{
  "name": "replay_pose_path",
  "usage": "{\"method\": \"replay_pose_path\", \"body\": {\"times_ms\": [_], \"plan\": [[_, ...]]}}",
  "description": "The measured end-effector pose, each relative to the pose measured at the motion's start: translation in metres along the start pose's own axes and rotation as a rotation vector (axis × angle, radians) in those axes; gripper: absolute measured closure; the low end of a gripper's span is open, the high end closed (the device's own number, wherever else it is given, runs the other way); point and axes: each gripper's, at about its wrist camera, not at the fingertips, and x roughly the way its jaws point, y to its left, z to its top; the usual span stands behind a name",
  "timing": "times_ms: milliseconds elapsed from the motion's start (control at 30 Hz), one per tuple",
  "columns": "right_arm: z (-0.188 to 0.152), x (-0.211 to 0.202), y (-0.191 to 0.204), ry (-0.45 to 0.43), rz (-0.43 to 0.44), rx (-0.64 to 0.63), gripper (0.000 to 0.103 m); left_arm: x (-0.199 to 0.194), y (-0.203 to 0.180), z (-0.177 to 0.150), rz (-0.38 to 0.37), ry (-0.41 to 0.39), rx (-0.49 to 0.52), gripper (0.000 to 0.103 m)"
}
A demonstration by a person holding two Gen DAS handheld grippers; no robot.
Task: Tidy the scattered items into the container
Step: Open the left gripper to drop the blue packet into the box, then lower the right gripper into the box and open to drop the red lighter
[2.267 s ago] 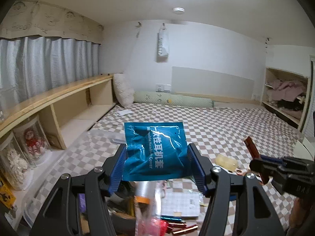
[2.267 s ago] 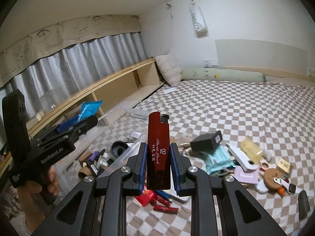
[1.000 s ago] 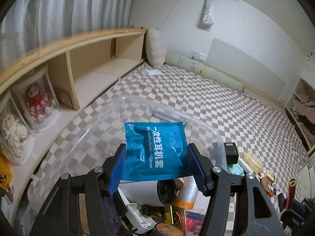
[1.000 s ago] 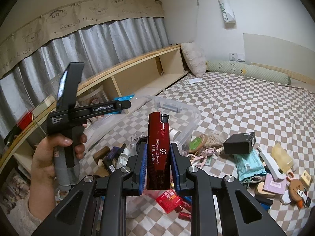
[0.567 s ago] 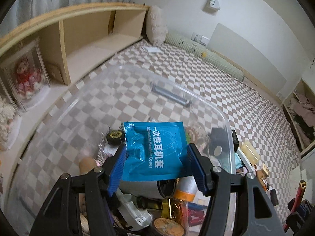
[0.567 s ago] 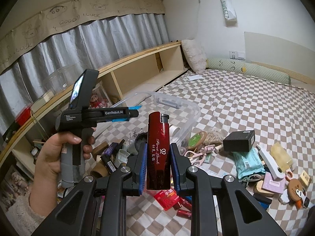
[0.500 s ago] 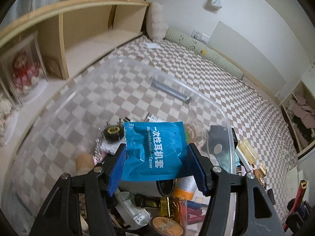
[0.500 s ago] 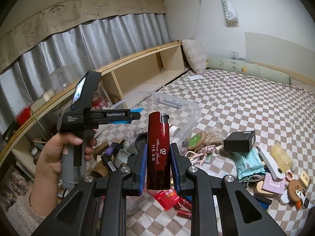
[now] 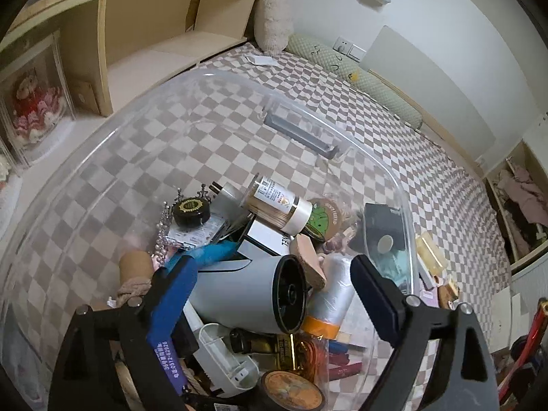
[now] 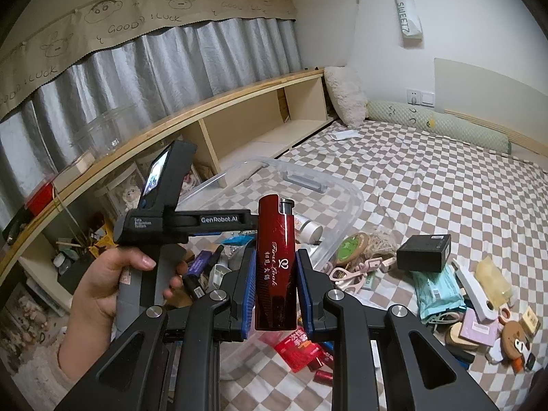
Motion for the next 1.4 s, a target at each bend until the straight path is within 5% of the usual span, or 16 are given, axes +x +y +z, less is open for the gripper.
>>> {"method": "replay_pose_path", "body": {"times_ms": [300, 667, 1400], "plan": [[0.011, 0.009, 0.005, 0.008, -0.01, -0.003, 0.08, -0.027, 0.014, -0.003, -0.031, -0.064, -0.036, 0.011], [0.04, 0.044, 0.012, 0.041, -0.019, -0.007, 0.08, -0.073, 0.018, -0.02, 0.028, -0.224, -0.003, 0.011], [0.034, 0.136, 0.03, 0.257, 0.007, 0.008, 0.08, -0.136, 0.015, -0.04, 0.126, -0.425, 0.087, 0.011]]}}
